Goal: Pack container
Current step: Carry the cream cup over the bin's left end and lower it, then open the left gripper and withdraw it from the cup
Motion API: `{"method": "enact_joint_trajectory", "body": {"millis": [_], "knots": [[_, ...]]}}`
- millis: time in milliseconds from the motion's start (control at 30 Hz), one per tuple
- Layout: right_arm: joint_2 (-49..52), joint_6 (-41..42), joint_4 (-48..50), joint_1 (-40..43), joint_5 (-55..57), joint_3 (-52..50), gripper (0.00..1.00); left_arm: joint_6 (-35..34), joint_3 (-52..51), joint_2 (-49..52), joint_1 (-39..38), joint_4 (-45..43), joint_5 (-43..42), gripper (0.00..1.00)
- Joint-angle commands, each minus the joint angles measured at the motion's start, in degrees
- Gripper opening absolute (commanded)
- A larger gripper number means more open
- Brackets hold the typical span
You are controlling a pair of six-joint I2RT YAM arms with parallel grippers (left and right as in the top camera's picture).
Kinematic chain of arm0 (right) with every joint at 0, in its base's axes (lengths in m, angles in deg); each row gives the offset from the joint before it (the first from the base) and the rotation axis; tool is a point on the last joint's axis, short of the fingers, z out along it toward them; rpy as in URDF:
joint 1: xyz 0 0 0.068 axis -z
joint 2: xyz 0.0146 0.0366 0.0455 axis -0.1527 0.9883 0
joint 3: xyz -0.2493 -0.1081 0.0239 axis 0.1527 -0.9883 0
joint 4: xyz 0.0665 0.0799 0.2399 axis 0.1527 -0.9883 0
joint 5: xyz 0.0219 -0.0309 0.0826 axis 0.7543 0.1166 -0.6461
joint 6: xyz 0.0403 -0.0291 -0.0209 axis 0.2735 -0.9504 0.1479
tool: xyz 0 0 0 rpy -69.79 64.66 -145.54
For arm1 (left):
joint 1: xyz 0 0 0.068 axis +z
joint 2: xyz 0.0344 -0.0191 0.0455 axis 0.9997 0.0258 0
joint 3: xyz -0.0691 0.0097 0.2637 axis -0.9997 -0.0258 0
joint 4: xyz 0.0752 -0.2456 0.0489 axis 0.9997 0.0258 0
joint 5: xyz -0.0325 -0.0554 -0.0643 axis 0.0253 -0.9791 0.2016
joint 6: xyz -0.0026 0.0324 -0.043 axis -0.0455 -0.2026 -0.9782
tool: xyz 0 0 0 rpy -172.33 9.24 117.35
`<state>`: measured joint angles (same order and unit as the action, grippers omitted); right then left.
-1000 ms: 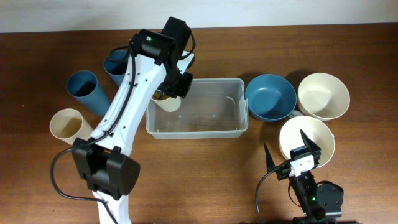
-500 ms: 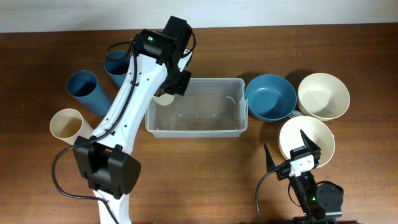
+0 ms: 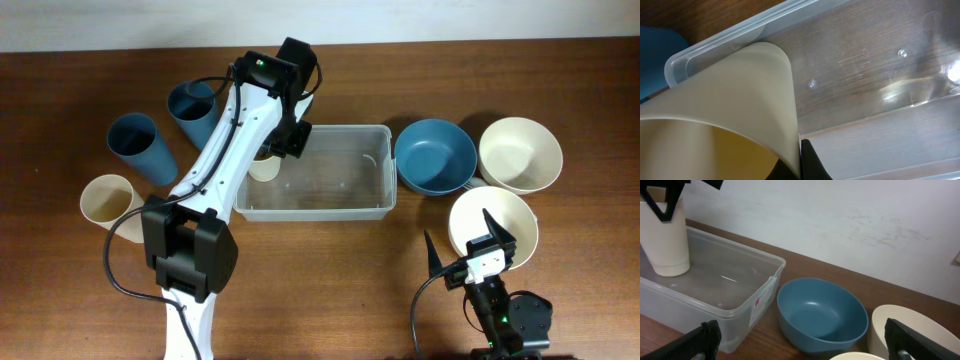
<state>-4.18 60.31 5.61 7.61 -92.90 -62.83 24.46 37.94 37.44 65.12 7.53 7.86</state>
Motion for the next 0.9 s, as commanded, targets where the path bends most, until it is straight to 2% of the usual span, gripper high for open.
{"method": "enact_joint_trajectory", "body": {"millis": [0, 33, 133, 233, 767, 833, 867], "knots": [[-0.2, -0.2, -0.3, -0.4, -0.3, -0.3, 0.99, 0.2, -0.1, 1.1, 0.3, 0.2, 0.9, 0.02], [-0.2, -0.2, -0.3, -0.4, -0.3, -0.3, 0.99, 0.2, -0.1, 1.1, 0.3, 0.2, 0.9, 0.02], [-0.2, -0.2, -0.3, -0.4, -0.3, -0.3, 0.99, 0.2, -0.1, 1.1, 0.3, 0.3, 0.7, 0.17], [-0.2, -0.2, -0.3, -0.4, -0.3, -0.3, 0.99, 0.2, -0.1, 1.1, 0.3, 0.5, 0.7, 0.24], [-0.2, -0.2, -0.3, -0.4, -0.3, -0.3, 0.99, 0.3, 1.7, 1.0, 0.4, 1.6, 2.5, 0.25], [-0.2, -0.2, -0.3, -0.4, -0.3, -0.3, 0.99, 0.3, 2.9, 1.0, 0.5, 2.1, 2.6, 0.28], [-0.2, -0.2, -0.3, -0.4, -0.3, -0.3, 0.99, 0.3, 4.0, 1.0, 0.5, 2.7, 2.6, 0.34]]}}
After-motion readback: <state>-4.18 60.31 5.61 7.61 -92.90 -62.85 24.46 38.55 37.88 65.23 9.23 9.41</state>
